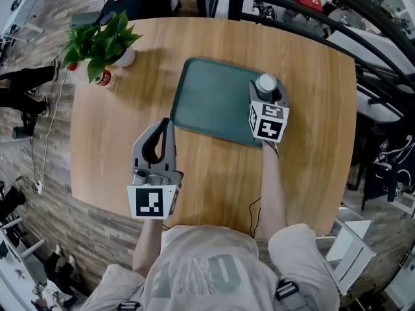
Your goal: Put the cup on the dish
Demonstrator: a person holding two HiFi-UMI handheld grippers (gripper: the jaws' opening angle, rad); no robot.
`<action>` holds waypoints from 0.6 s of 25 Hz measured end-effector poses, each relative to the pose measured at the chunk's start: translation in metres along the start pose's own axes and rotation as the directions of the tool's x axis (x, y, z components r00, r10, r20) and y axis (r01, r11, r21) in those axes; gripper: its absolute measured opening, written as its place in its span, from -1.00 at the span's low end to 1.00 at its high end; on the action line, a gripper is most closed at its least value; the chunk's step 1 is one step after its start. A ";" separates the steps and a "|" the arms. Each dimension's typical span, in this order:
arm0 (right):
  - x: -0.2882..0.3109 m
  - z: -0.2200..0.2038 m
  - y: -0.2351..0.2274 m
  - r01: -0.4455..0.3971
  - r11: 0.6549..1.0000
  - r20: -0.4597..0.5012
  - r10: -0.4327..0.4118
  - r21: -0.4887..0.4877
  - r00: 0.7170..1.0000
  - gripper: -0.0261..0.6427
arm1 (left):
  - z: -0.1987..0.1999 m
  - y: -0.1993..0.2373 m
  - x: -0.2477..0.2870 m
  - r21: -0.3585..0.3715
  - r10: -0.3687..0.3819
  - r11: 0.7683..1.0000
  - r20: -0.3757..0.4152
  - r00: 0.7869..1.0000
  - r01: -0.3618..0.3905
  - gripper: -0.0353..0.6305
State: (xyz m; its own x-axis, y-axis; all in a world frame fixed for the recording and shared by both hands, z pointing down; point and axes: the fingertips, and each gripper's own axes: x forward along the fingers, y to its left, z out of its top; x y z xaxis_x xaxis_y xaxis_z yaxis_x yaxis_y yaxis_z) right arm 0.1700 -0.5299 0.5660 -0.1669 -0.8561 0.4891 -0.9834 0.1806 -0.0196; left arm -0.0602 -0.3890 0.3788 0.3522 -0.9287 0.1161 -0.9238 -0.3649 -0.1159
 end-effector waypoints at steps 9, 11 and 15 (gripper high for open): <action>0.013 -0.016 0.009 0.013 0.999 -0.030 -0.014 -0.051 0.999 -0.14 | -0.021 -0.001 0.005 0.003 0.007 1.000 -0.080 0.997 -0.007 -0.87; 0.015 -0.015 0.008 0.016 1.000 -0.023 -0.017 -0.021 1.000 -0.14 | -0.020 -0.001 0.005 0.003 0.006 1.000 -0.081 0.997 -0.006 -0.87; 0.015 -0.014 0.008 0.019 1.000 -0.016 -0.019 -0.011 1.000 -0.14 | -0.021 0.004 0.005 -0.006 0.021 1.000 -0.078 0.997 -0.021 -0.87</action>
State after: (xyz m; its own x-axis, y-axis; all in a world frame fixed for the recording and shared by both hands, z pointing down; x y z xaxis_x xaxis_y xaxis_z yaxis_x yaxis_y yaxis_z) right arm 0.1605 -0.5348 0.5856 -0.1472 -0.8514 0.5034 -0.9854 0.1700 -0.0006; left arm -0.0648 -0.3938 0.3997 0.3204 -0.9280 0.1900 -0.9320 -0.3447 -0.1122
